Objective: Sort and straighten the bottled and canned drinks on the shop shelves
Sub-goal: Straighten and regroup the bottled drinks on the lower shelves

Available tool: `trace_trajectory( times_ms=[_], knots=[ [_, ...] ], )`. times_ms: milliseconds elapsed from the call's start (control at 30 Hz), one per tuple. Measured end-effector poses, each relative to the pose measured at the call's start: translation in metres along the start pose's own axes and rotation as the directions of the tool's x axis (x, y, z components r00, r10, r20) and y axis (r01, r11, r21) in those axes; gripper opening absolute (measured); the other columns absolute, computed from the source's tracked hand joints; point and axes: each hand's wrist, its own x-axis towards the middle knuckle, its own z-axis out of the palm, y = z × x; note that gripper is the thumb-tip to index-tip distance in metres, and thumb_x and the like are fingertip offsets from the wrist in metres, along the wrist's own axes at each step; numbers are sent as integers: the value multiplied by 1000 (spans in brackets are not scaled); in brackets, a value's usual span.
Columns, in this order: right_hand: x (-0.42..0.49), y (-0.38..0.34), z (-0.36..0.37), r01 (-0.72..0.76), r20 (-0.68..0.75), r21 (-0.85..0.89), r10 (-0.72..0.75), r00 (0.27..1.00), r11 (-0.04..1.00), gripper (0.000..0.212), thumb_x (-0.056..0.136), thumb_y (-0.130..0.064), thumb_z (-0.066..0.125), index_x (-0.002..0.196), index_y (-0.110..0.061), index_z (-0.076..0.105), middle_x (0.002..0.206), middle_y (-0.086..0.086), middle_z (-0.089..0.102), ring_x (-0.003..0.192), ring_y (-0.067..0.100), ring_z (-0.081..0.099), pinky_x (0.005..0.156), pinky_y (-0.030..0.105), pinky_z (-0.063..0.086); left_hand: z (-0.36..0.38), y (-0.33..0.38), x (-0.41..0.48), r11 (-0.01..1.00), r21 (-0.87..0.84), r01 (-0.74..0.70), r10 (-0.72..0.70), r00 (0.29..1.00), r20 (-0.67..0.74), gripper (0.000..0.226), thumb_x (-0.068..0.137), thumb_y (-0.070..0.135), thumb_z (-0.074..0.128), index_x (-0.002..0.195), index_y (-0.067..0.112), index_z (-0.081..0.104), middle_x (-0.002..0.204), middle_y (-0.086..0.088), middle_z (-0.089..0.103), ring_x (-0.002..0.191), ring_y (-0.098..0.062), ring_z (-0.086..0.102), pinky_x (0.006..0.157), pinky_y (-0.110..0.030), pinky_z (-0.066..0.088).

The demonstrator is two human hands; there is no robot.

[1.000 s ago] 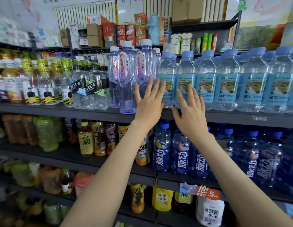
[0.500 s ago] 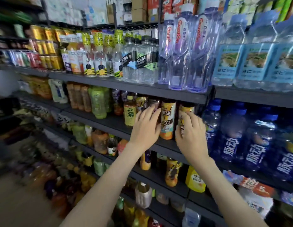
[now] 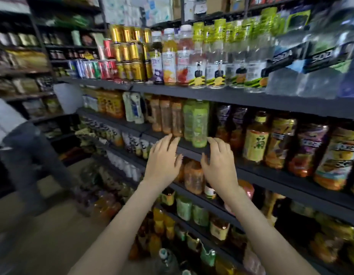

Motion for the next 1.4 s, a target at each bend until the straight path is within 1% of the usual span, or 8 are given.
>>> trace_trajectory(
  times_ms=[67,167,333,633,833,1033,1233,1400],
  knots=[
    [13,-29,35,3,19,18,-3,1000,1000,45,85,-10,64,127,0,53,121,16,56,113,35,52,94,44,43,-1,-43,6,1000,-9,18,-18,1000,10,53,99,31,43,148,17,28,155,-5,25,143,-23,21,114,-35,17],
    [31,-58,81,15,29,49,-17,999,999,46,86,-9,62,130,-1,51,124,14,55,116,32,49,100,42,40,4,-96,17,999,-19,36,-36,999,4,51,96,25,50,144,12,37,149,-12,35,137,-29,32,111,-42,27],
    [73,-81,154,23,39,42,-25,999,999,45,85,-9,63,128,-1,52,123,14,56,115,32,51,98,43,44,31,-171,46,998,-48,38,-40,999,-33,48,91,20,59,136,7,48,141,-17,46,129,-34,44,104,-47,38],
    [159,-99,299,-28,84,84,20,996,996,48,89,-9,59,134,-2,46,127,14,52,117,32,46,101,40,37,87,-297,128,999,-5,32,-32,999,12,51,96,26,51,142,11,39,149,-12,35,137,-27,32,112,-39,25],
    [204,-120,378,-61,90,34,58,994,998,46,86,-9,62,129,2,49,123,19,54,113,36,49,98,43,40,111,-377,170,1000,-17,23,-23,1000,0,49,92,22,56,137,7,45,141,-18,45,129,-34,43,105,-42,36],
    [231,-141,453,-190,56,-48,193,980,981,42,79,-3,69,118,6,55,105,22,57,97,41,54,87,44,46,138,-455,218,994,-65,-87,89,995,32,47,84,21,67,127,7,54,130,-18,54,116,-34,55,95,-42,46],
    [248,-163,496,-368,45,-56,370,928,928,48,86,-6,62,131,1,48,121,19,53,113,35,46,96,40,39,162,-500,257,956,-212,-201,229,966,118,49,84,18,65,129,5,51,130,-21,52,112,-41,55,92,-47,46],
    [234,-161,481,-486,7,-166,494,870,858,44,89,-6,58,132,0,47,124,18,51,117,34,44,100,38,37,183,-475,265,890,-350,-292,363,919,157,52,87,19,61,135,5,46,135,-21,49,113,-41,53,91,-46,45]
  ],
)
